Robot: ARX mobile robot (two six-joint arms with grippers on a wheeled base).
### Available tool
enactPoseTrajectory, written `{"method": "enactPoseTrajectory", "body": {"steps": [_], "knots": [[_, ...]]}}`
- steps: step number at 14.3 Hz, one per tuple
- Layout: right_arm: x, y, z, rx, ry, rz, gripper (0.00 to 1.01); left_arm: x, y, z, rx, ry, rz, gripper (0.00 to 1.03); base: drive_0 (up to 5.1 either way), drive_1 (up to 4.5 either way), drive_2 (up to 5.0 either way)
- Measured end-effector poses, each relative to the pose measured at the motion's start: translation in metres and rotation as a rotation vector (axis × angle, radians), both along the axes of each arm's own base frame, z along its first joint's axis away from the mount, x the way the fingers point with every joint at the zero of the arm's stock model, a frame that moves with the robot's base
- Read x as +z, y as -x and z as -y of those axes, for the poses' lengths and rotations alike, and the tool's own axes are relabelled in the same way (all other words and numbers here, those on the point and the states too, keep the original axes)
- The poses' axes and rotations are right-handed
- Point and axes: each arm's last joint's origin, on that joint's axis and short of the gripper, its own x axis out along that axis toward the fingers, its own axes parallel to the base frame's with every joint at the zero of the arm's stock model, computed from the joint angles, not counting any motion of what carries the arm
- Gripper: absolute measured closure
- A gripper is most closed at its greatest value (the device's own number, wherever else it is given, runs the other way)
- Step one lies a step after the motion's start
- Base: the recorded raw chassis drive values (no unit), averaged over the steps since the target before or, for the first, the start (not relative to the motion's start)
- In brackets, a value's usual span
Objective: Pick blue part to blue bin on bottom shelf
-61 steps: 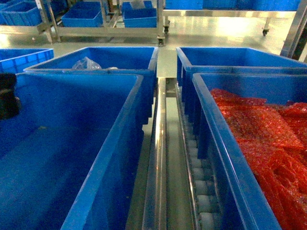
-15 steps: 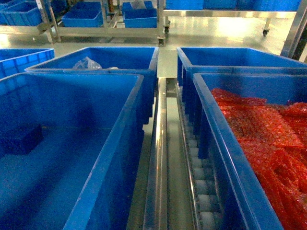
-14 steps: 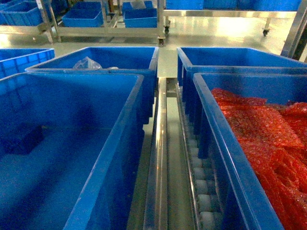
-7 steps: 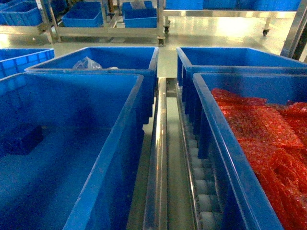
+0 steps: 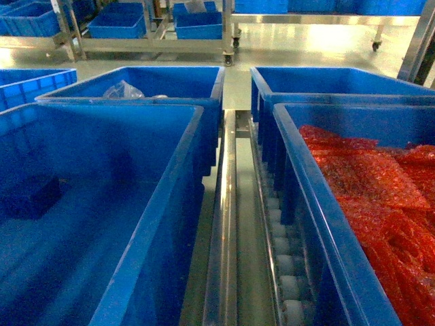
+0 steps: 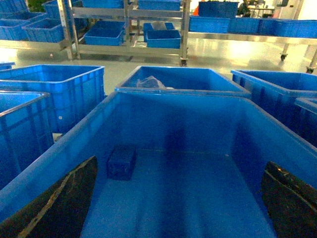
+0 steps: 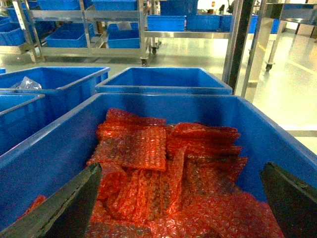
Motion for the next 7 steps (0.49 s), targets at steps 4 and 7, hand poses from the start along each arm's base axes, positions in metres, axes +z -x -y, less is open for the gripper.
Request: {"method": "enactPoseTrajectory", "body": {"steps": [4, 7], "knots": [[0.0, 0.0, 0.0, 0.0, 0.0, 0.0, 0.03, 0.0, 0.0, 0.0, 0.0, 0.0, 0.0, 0.05, 0.0, 0.0, 0.0], [0.0, 0.0, 0.0, 0.0, 0.0, 0.0, 0.03, 0.0, 0.0, 0.0, 0.0, 0.0, 0.0, 0.05, 0.0, 0.0, 0.0]]}}
